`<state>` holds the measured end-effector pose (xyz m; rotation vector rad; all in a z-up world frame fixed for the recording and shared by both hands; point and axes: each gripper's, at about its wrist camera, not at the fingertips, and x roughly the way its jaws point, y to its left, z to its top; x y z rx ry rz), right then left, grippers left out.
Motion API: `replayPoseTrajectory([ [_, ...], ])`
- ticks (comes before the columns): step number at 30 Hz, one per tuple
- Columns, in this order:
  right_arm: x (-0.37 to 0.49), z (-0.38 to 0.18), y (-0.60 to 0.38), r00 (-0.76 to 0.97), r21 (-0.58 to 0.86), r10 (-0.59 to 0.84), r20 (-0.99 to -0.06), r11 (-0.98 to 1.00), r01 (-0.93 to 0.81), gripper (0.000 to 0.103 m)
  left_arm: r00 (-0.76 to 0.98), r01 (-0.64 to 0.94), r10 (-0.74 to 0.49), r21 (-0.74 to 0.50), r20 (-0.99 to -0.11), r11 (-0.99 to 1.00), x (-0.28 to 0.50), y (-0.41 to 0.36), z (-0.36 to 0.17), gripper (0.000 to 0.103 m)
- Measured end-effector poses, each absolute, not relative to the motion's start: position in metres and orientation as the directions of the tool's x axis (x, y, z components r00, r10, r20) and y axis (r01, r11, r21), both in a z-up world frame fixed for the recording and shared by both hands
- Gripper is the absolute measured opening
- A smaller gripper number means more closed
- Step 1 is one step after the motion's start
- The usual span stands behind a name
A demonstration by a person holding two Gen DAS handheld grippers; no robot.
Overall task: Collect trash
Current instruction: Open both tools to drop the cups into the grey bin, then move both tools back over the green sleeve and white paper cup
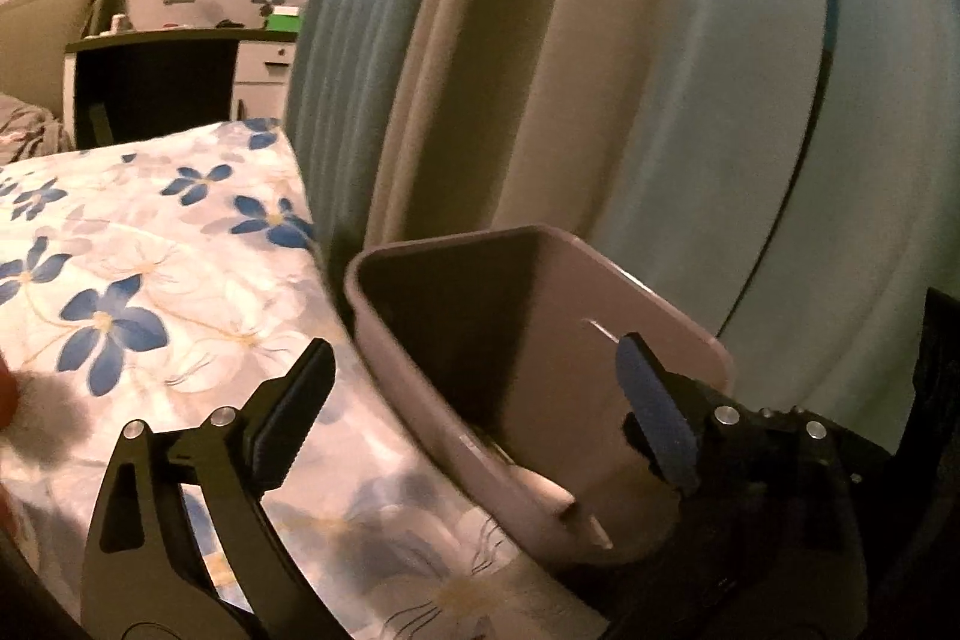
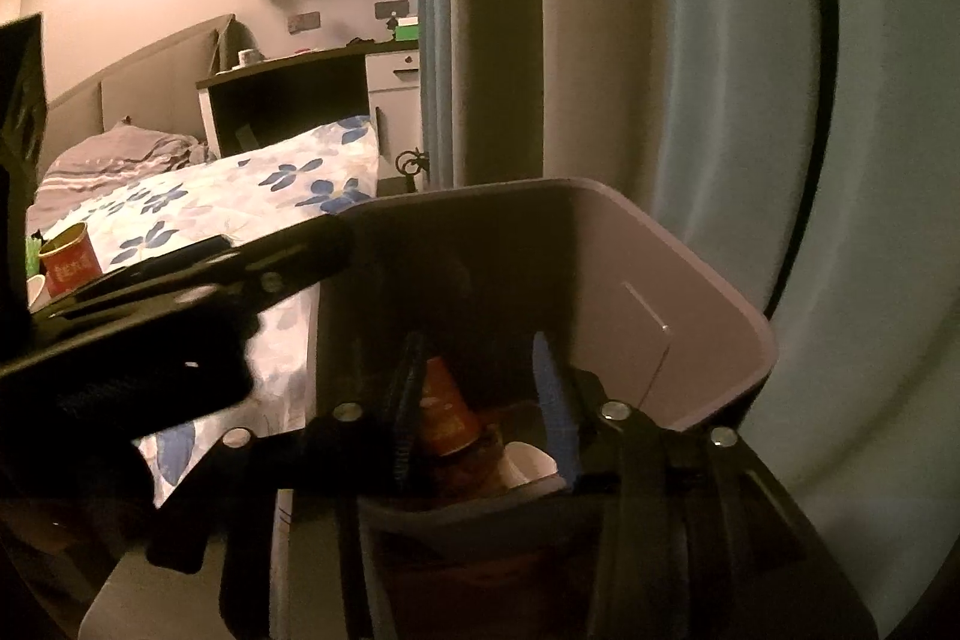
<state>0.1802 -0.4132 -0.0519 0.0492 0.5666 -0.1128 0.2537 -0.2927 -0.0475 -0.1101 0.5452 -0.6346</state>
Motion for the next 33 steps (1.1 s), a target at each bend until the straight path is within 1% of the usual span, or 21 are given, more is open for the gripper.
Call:
replayPoseTrajectory([
  [1,0.177,-0.051,-0.413,0.840,0.014,-0.101,-0.533,0.992,0.129,0.046,0.685,0.519,-0.573,-0.251,-0.450,0.817,0.252,-0.288,-0.046,0.095],
  [3,0.172,-0.049,-0.412,0.846,0.014,-0.116,-0.521,0.989,0.145,0.057,0.704,0.499,-0.552,-0.242,-0.447,0.832,0.248,-0.279,-0.044,0.096],
  [4,0.170,-0.048,-0.412,0.847,0.013,-0.123,-0.517,0.988,0.151,0.060,0.708,0.492,-0.546,-0.241,-0.447,0.836,0.247,-0.276,-0.043,0.096],
  [6,0.163,-0.044,-0.411,0.855,0.015,-0.143,-0.499,0.985,0.173,0.073,0.730,0.460,-0.517,-0.237,-0.448,0.856,0.242,-0.265,-0.040,0.096],
  [8,0.157,-0.042,-0.409,0.860,0.023,-0.157,-0.486,0.981,0.192,0.081,0.748,0.428,-0.491,-0.241,-0.447,0.871,0.236,-0.252,-0.036,0.096],
  [11,0.149,-0.038,-0.406,0.868,0.047,-0.158,-0.471,0.978,0.204,0.086,0.775,0.384,-0.448,-0.231,-0.446,0.894,0.226,-0.233,-0.033,0.096],
  [19,0.131,-0.027,-0.376,0.891,0.081,-0.126,-0.436,0.981,0.179,0.089,0.842,0.260,-0.315,-0.183,-0.439,0.948,0.196,-0.183,-0.019,0.096],
  [24,0.118,-0.022,-0.351,0.912,0.098,-0.105,-0.397,0.983,0.156,0.094,0.865,0.204,-0.243,-0.135,-0.439,0.970,0.179,-0.157,-0.016,0.096],
  [33,0.114,-0.018,-0.305,0.927,0.083,-0.051,-0.371,0.993,0.088,0.094,0.894,0.113,-0.148,-0.106,-0.422,0.988,0.159,-0.112,-0.013,0.096],
])
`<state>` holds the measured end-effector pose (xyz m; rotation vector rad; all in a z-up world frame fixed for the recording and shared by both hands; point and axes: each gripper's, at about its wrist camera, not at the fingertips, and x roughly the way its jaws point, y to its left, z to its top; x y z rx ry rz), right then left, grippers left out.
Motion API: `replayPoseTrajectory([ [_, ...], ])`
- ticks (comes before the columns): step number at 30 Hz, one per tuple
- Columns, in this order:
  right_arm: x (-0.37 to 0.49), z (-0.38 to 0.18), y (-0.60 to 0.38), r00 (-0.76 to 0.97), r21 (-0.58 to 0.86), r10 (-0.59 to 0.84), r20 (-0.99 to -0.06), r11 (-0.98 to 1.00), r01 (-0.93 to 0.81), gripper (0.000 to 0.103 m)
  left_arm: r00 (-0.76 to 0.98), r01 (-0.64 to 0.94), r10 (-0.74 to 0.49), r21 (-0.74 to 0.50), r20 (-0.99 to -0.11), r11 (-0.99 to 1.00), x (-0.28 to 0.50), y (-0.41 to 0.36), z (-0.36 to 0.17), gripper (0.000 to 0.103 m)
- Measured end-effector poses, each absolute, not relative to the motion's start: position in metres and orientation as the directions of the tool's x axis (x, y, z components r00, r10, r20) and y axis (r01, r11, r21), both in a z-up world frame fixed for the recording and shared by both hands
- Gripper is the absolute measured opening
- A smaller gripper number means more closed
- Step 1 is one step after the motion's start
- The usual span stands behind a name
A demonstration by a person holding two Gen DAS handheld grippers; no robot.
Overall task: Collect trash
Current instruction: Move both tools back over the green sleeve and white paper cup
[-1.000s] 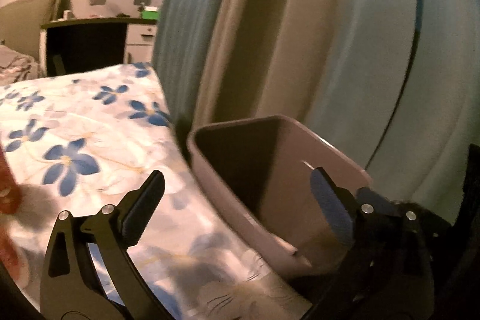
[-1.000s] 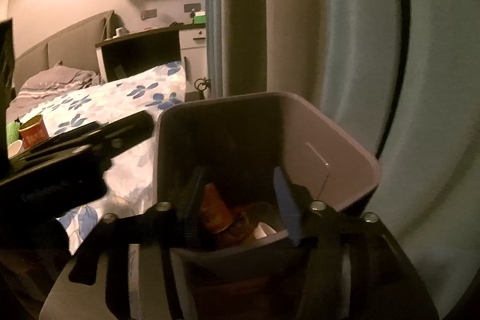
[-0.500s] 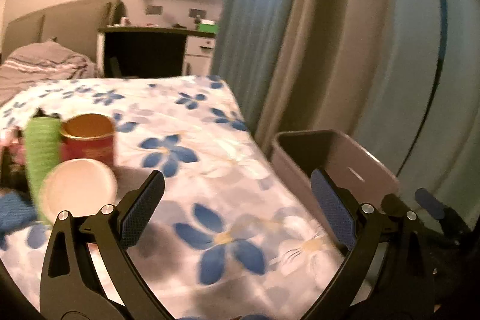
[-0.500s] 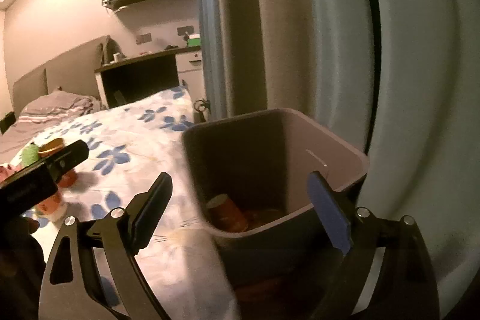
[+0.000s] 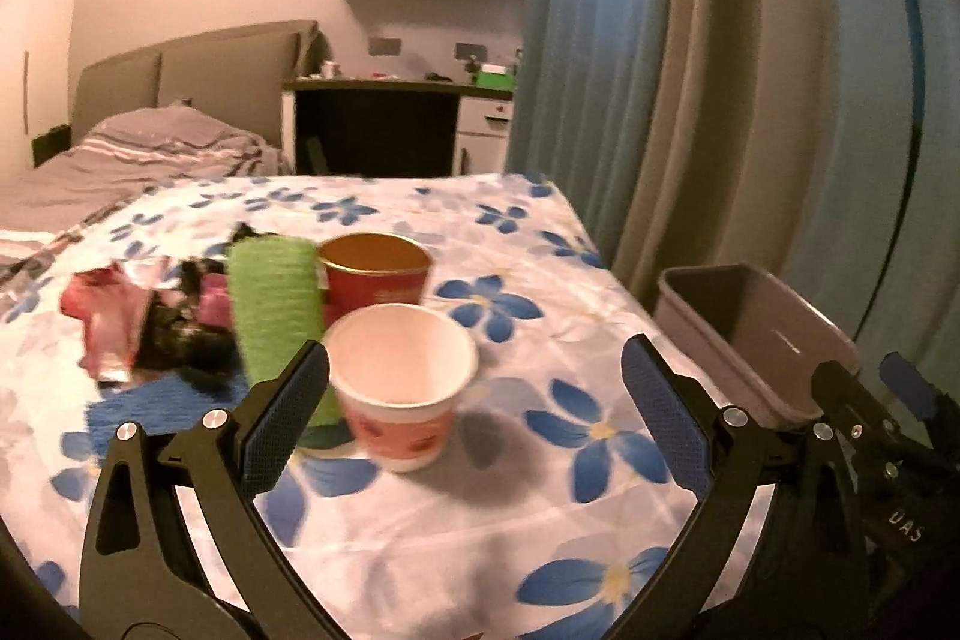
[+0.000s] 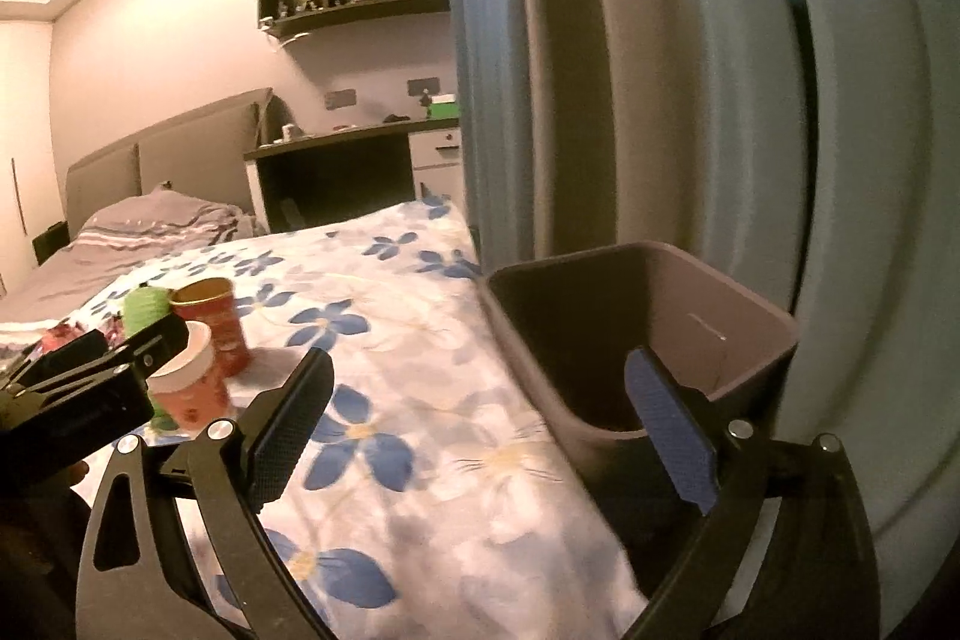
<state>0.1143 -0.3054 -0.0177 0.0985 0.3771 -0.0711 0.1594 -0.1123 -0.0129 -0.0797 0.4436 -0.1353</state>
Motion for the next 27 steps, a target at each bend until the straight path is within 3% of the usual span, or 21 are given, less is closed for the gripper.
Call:
replayPoseTrajectory([
  [7,0.113,-0.017,-0.269,0.941,0.053,-0.013,-0.339,0.998,0.033,0.094,0.907,0.065,-0.105,-0.112,-0.408,0.992,0.151,-0.082,-0.012,0.096],
  [27,0.130,-0.027,-0.199,0.926,0.033,0.101,-0.364,0.995,-0.096,0.094,0.903,-0.060,-0.005,-0.137,-0.429,0.989,0.143,-0.014,-0.023,0.096],
])
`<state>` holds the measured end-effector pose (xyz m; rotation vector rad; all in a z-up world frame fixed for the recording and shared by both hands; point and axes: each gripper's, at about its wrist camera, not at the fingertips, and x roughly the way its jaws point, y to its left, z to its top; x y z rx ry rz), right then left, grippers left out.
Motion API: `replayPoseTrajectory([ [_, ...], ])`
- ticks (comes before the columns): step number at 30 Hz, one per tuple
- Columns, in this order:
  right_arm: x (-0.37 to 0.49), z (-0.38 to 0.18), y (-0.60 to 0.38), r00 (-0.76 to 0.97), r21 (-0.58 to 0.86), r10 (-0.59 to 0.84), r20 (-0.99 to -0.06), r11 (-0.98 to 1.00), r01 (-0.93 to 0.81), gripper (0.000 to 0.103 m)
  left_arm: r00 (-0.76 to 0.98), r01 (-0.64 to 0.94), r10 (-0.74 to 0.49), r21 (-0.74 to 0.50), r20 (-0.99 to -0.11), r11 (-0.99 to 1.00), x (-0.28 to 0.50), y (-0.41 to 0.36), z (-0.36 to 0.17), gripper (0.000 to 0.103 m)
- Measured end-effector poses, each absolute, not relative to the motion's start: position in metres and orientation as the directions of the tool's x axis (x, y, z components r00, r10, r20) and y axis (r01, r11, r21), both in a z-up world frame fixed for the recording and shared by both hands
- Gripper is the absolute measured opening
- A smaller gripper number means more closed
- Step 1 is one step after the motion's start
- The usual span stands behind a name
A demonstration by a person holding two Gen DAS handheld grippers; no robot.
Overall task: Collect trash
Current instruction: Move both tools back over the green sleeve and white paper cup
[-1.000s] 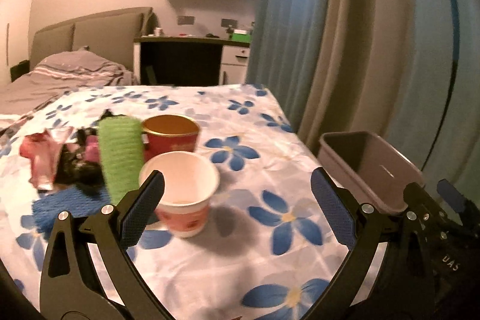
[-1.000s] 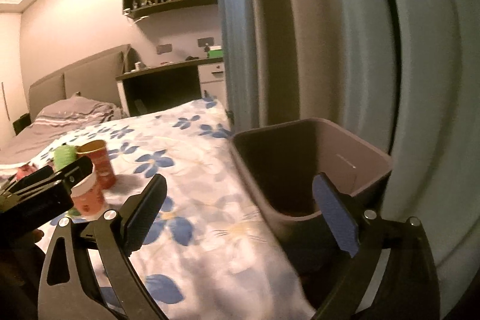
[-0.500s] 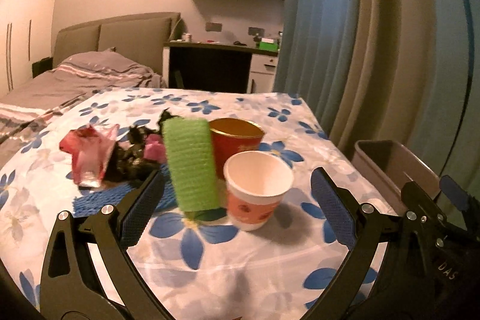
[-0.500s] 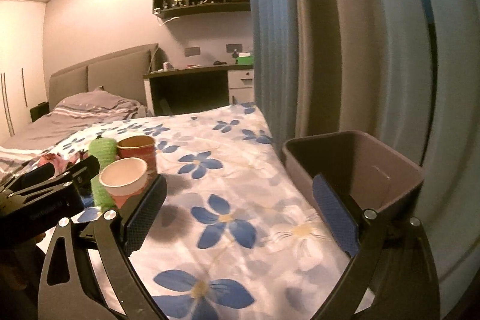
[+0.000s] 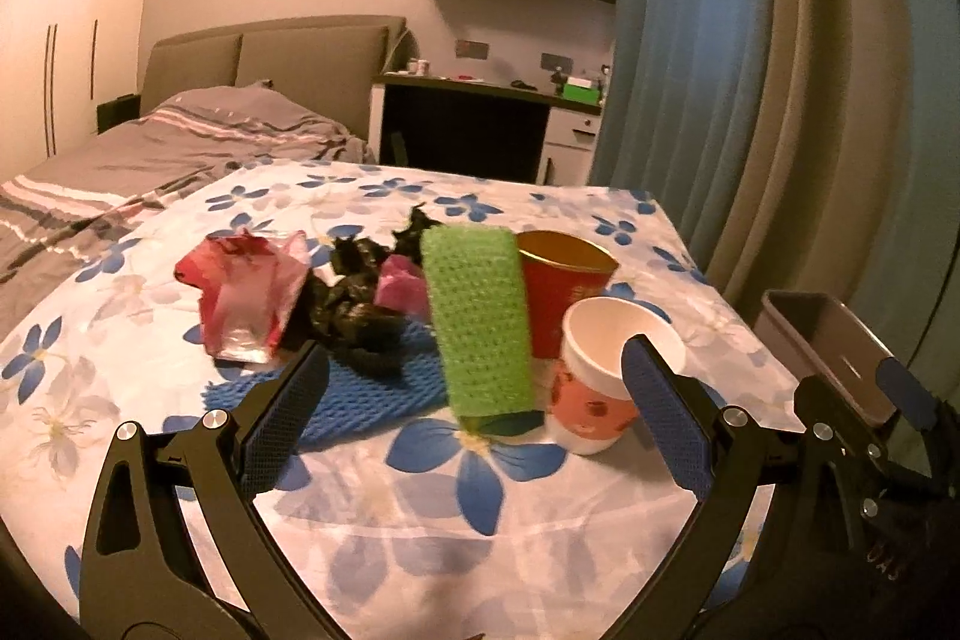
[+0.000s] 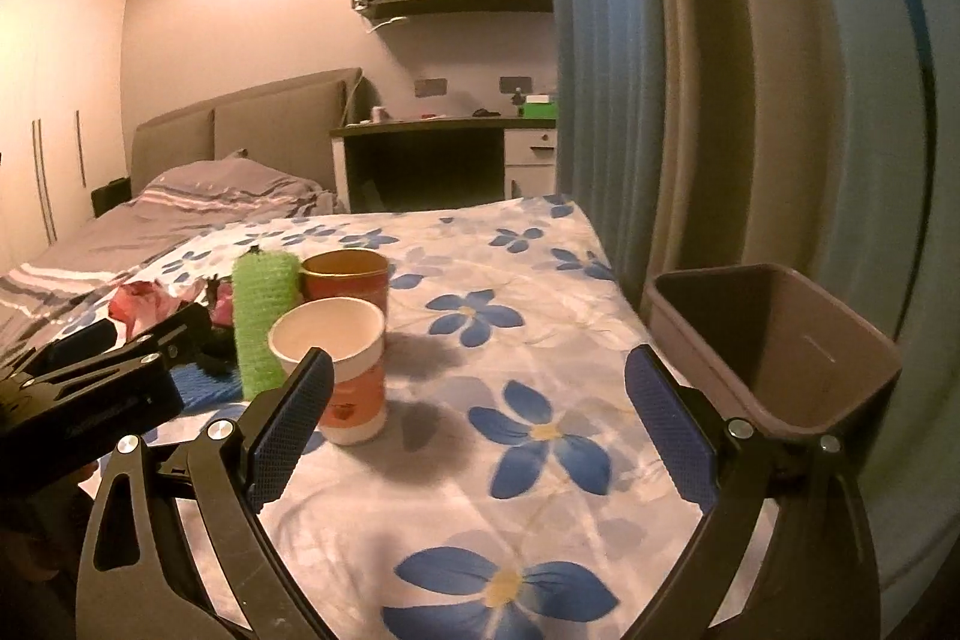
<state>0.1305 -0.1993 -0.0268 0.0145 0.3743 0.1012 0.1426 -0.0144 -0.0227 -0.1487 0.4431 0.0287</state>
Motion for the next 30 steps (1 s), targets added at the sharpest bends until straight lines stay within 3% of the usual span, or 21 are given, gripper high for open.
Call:
replayPoseTrajectory([
  [12,0.156,-0.034,-0.156,0.891,0.038,0.192,-0.412,0.980,-0.194,0.094,0.899,-0.193,0.109,-0.160,-0.424,0.968,0.144,0.039,-0.021,0.096],
  [25,0.188,-0.046,-0.132,0.854,0.031,0.204,-0.479,0.976,-0.216,0.094,0.890,-0.216,0.124,-0.166,-0.438,0.962,0.149,0.050,-0.026,0.096],
  [30,0.199,-0.051,-0.129,0.838,0.035,0.209,-0.504,0.974,-0.222,0.089,0.889,-0.215,0.122,-0.167,-0.441,0.962,0.151,0.051,-0.027,0.096],
])
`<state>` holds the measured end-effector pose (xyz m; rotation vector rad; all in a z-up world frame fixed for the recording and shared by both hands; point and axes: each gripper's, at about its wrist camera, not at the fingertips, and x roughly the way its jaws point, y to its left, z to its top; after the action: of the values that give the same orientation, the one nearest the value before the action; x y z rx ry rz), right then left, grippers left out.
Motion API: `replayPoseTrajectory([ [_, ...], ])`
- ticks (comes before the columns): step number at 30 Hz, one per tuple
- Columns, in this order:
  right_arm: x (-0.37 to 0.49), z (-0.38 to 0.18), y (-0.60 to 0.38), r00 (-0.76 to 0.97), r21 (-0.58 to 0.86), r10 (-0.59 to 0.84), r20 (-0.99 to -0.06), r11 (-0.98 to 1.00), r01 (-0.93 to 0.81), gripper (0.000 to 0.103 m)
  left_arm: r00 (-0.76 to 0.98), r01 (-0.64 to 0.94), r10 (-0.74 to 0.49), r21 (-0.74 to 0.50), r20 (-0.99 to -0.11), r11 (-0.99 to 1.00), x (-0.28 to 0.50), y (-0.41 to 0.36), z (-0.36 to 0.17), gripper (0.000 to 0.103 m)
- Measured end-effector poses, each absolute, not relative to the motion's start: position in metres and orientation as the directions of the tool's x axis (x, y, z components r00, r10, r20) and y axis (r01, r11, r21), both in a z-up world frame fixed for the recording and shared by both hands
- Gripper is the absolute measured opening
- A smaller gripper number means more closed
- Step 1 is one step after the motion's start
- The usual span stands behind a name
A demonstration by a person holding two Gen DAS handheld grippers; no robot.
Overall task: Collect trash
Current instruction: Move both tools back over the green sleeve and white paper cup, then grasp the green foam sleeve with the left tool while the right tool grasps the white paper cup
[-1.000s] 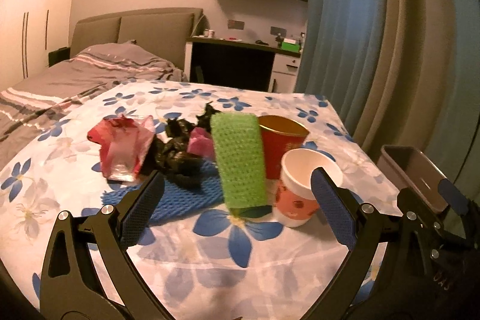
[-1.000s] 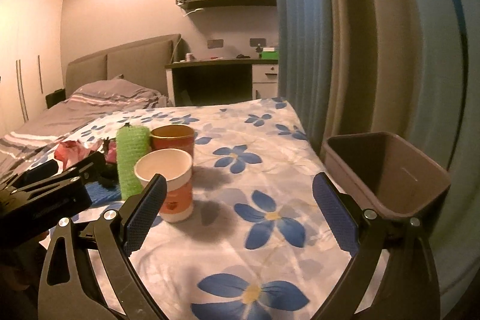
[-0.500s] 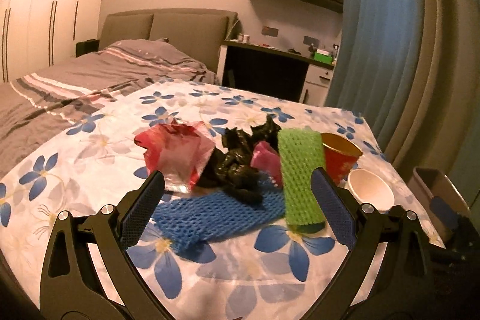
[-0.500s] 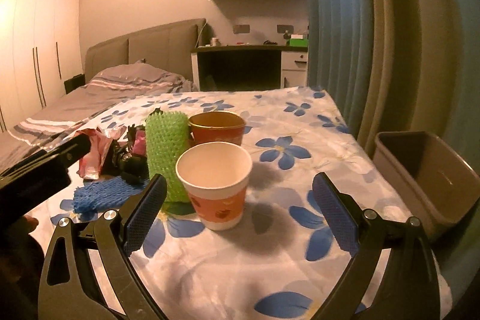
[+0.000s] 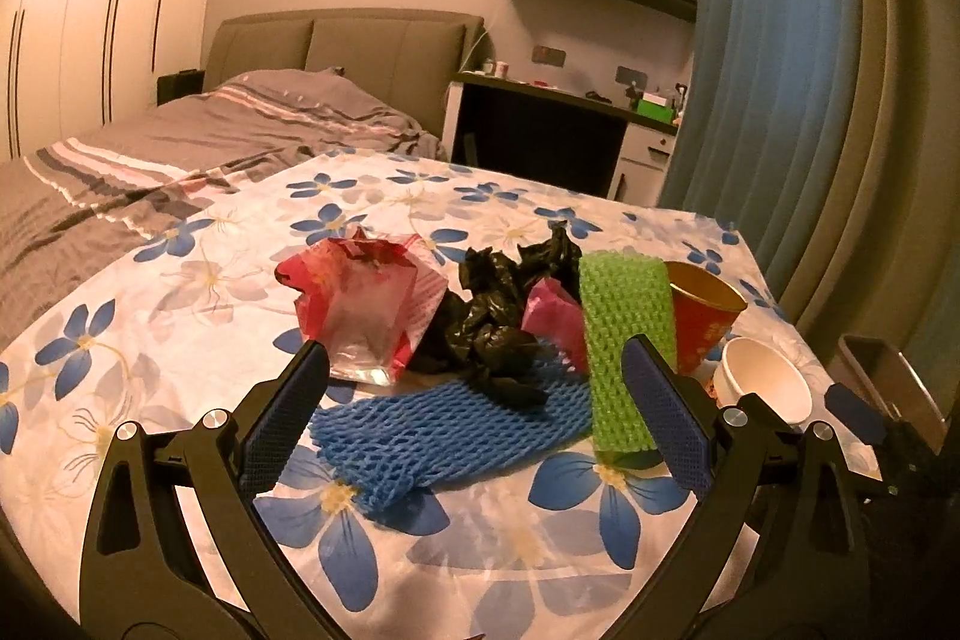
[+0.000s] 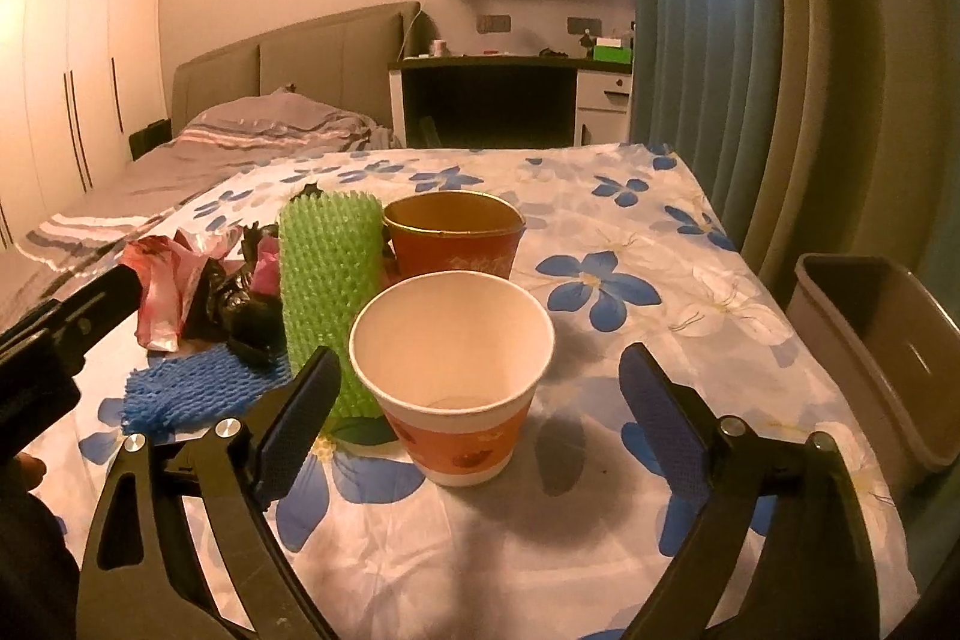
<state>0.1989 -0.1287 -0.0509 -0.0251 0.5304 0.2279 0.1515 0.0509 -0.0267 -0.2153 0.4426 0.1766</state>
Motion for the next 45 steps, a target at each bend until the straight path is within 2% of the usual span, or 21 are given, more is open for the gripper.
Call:
replayPoseTrajectory([
  [5,0.204,-0.052,-0.126,0.826,0.037,0.221,-0.519,0.971,-0.237,0.078,0.889,-0.210,0.119,-0.164,-0.441,0.964,0.154,0.050,-0.028,0.096],
  [8,0.207,-0.054,-0.125,0.814,0.043,0.229,-0.533,0.969,-0.244,0.067,0.889,-0.202,0.110,-0.165,-0.445,0.966,0.156,0.048,-0.030,0.096],
  [11,0.208,-0.054,-0.126,0.809,0.047,0.235,-0.538,0.967,-0.249,0.062,0.888,-0.192,0.100,-0.165,-0.448,0.967,0.159,0.045,-0.031,0.096],
  [14,0.205,-0.053,-0.128,0.816,0.047,0.235,-0.529,0.967,-0.249,0.059,0.889,-0.179,0.089,-0.162,-0.449,0.970,0.159,0.040,-0.032,0.096],
  [25,0.187,-0.038,-0.163,0.870,0.059,0.193,-0.454,0.981,-0.186,0.059,0.895,-0.088,0.003,-0.170,-0.447,0.982,0.178,0.011,-0.030,0.096],
  [30,0.184,-0.032,-0.180,0.879,0.083,0.186,-0.439,0.983,-0.166,0.059,0.879,-0.064,-0.030,-0.179,-0.476,0.982,0.201,-0.003,-0.033,0.089],
  [36,0.182,-0.034,-0.191,0.881,0.096,0.186,-0.435,0.982,-0.160,0.059,0.840,-0.036,-0.059,-0.164,-0.539,0.986,0.221,-0.015,-0.047,0.072],
  [45,0.178,-0.035,-0.200,0.881,0.109,0.191,-0.432,0.981,-0.160,0.059,0.778,-0.016,-0.129,-0.225,-0.615,0.974,0.240,-0.012,-0.063,0.045],
])
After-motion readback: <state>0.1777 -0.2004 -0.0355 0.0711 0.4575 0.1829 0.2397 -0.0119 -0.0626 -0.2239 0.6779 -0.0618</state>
